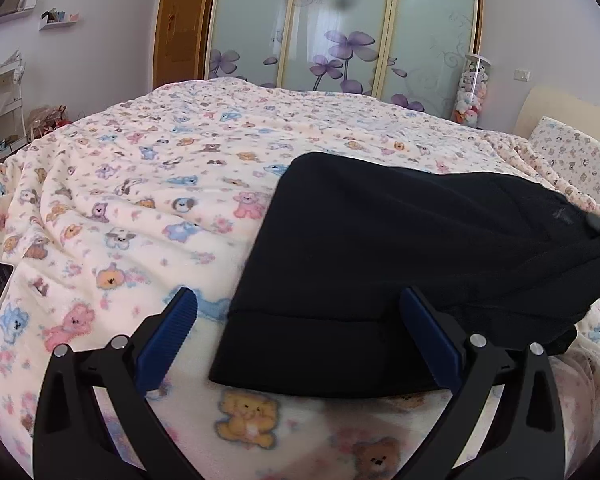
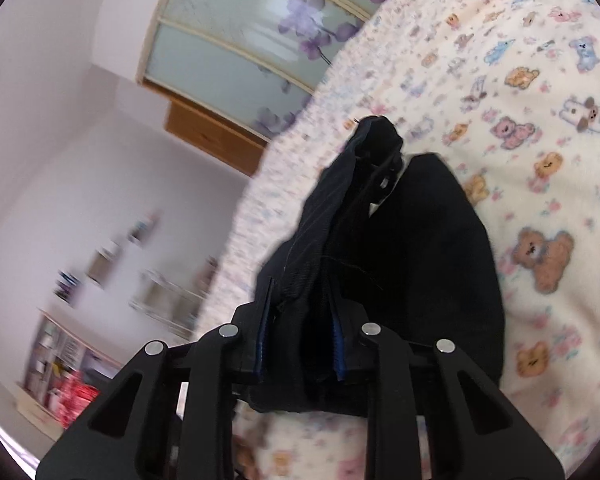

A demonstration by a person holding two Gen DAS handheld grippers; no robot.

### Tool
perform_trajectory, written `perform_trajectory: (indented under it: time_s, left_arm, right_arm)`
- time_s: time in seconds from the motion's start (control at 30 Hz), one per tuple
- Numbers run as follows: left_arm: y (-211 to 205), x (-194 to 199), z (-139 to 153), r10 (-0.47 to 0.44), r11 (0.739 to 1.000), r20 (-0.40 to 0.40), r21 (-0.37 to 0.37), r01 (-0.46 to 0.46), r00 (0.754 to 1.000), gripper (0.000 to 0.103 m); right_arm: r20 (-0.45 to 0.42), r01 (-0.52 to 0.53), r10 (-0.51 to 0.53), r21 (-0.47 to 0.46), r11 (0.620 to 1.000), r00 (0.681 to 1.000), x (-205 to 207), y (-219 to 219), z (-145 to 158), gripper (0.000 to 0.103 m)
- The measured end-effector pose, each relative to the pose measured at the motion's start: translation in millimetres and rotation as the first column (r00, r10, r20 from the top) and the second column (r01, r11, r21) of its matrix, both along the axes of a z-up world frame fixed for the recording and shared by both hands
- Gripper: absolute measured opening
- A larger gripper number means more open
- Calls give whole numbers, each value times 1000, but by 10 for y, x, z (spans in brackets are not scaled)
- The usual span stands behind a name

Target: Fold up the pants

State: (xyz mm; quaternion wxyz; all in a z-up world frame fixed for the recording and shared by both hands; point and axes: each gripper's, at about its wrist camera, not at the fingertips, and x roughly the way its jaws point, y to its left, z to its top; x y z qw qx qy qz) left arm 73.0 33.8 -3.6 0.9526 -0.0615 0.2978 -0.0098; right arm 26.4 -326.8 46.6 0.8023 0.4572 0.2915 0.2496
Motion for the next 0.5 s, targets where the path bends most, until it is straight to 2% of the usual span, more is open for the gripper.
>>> perform_trajectory:
  time_s: [0.07,0.1,0.2,0.27,0.3,0.43,0.5]
  left_arm:
    - [13,-6,2,2,1000,3,-8,-2,1000,101]
    - [29,-7,3,4,1000,3,-17,-4,1000,101]
    - [87,7,-21,18,999,-16,-48,-19,1000,101]
    - [123,30,-46,22,997,-36,-69,-24,999,101]
    - [129,36,-53,24,997,-41,-73,-27,999,101]
    - [143,22,-53,35,996,-36,-81,-38,999,101]
    - [162,-54,7,53,995,17,-87,-51,998,101]
  right_arm:
    - [13,39,-39,-24,999,999,-63,-81,8,25]
    - [-11,61,-62,-51,997,998,-75,-122,-27,25]
    - [-218,83,-112,-139,987,970,-14,-224,-384,25]
    - [-280,71,-92,-86,994,956,1,-271,-557,26]
    - [-280,64,-82,-74,995,957,2,-276,-548,26]
    - [-238,33,-71,-160,987,969,-13,-172,-392,27]
    - [-231,19,-58,-168,986,971,-4,-137,-355,27]
